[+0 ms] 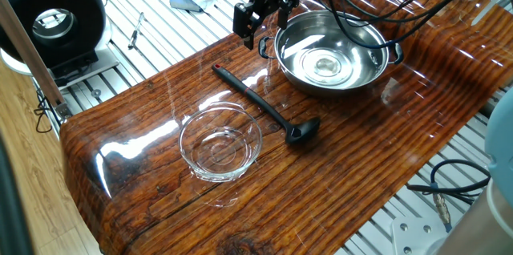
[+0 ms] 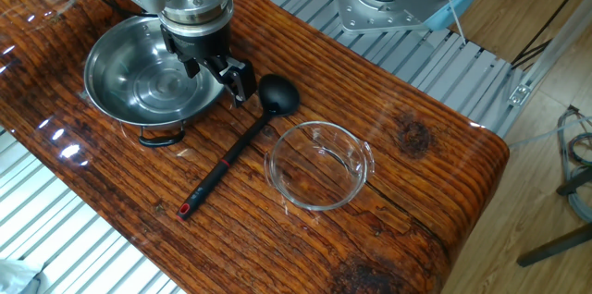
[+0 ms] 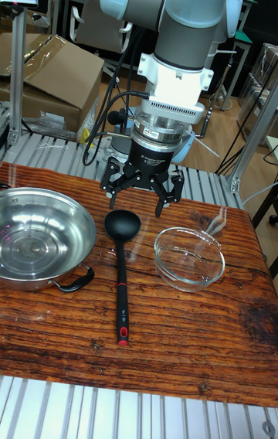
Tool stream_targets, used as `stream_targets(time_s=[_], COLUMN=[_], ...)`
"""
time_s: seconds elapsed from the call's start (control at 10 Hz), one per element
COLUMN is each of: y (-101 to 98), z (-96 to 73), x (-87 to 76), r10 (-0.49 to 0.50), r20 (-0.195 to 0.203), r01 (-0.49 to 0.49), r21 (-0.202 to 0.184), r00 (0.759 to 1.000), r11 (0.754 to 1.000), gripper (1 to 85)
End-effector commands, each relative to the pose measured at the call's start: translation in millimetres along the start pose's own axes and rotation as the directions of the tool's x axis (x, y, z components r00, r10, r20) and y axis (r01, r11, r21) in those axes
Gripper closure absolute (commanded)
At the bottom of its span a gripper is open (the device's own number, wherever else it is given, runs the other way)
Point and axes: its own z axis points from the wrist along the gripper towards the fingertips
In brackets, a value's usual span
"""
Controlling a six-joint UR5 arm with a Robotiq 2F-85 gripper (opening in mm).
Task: Scoop water with a large spoon from one bowl to another
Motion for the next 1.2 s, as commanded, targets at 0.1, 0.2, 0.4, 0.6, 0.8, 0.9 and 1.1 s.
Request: stream_targets(time_s=[0.1,0.2,0.4,0.6,0.8,0.9,1.1], y=[6.8,6.9,7.2,7.3,7.4,7.5,6.2], z=[-0.1,-0.1,-0.3,-0.9,-1.2,-0.6,2.3], x=[-12.3,-12.3,-12.3,-12.3,-12.2,-11.4,-8.4], r10=[-0.04,-0.039,-0.039,-0.037,-0.037,-0.039,-0.034], r20=[0.048,0.048,0.046,0.045,0.043,0.042,0.035], r01=[0.041,0.039,0.039,0.038,0.038,0.039,0.035], r21=[-0.013,-0.013,-0.013,-0.012,-0.01,-0.01,-0.008], r00=[0.998,0.998,0.998,0.998,0.998,0.998,0.999], r11=[0.999,0.999,0.999,0.999,0.999,0.999,0.999], gripper=[84.7,84.7,84.7,84.7,84.7,84.7,84.7])
